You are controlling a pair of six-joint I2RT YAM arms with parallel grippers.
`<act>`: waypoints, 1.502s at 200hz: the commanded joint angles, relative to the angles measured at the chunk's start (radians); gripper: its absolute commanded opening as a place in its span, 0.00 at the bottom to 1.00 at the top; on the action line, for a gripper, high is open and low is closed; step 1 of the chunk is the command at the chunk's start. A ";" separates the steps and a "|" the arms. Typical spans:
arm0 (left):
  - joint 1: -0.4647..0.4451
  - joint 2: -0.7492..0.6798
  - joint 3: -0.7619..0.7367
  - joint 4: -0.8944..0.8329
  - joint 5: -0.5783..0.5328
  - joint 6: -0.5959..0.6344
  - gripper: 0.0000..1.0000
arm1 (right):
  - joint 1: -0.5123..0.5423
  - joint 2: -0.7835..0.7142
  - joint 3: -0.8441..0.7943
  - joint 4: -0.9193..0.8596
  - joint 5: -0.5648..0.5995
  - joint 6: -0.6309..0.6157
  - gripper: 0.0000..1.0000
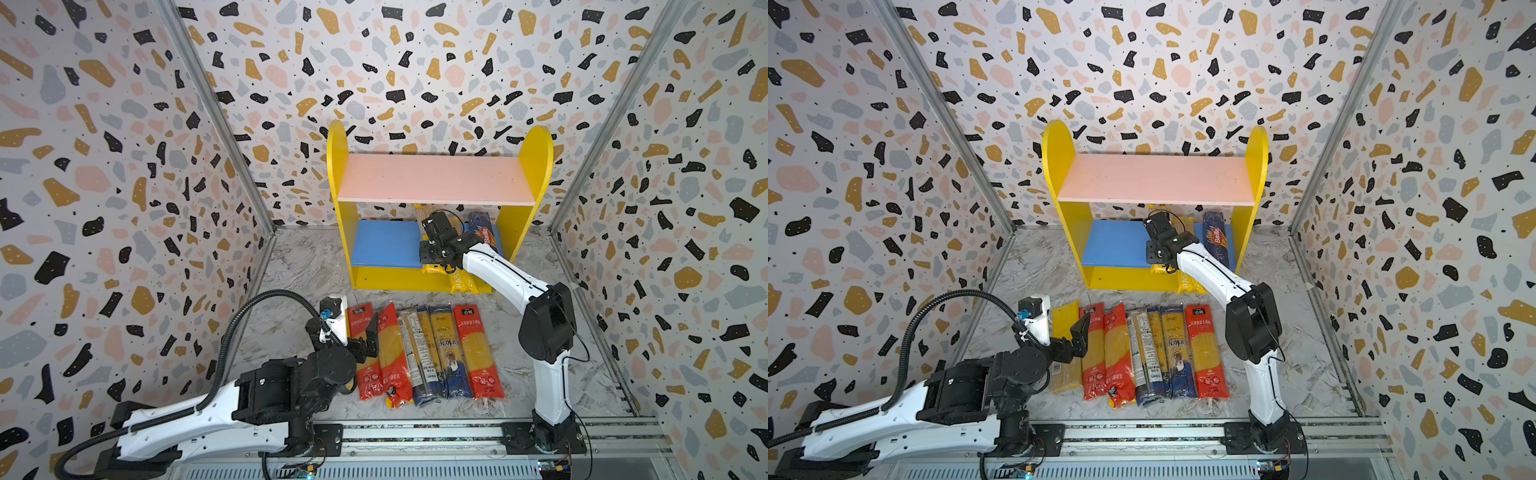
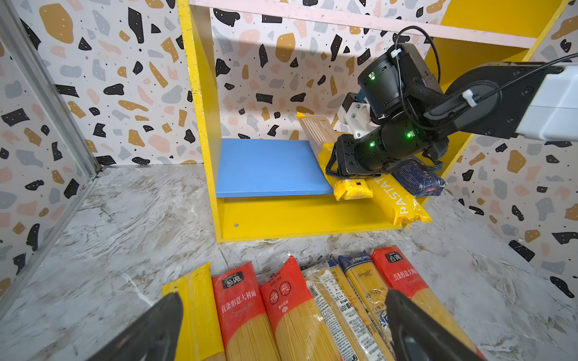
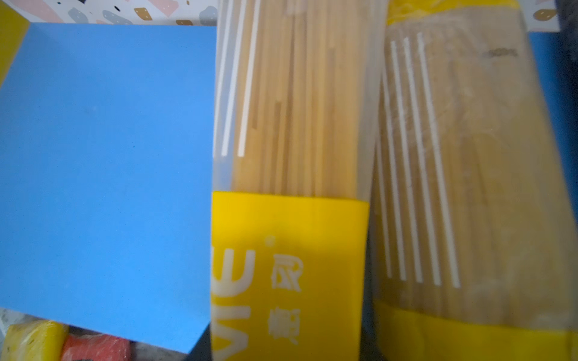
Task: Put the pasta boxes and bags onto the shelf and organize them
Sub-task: 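Lower the bag onto the blue shelf beside the first, open right gripper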
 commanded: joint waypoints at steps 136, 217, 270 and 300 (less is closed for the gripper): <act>0.006 -0.050 0.005 -0.051 0.001 -0.066 0.99 | 0.060 -0.061 0.056 -0.090 0.074 0.061 0.28; 0.005 -0.073 -0.003 -0.082 0.010 -0.094 0.99 | 0.057 -0.050 0.060 -0.133 0.092 0.078 0.76; 0.006 -0.058 -0.022 -0.099 0.000 -0.125 0.99 | 0.111 -0.114 0.036 -0.170 0.146 0.072 0.83; 0.006 -0.034 -0.043 -0.113 0.009 -0.170 0.99 | 0.165 -0.183 -0.045 -0.167 0.159 0.075 0.83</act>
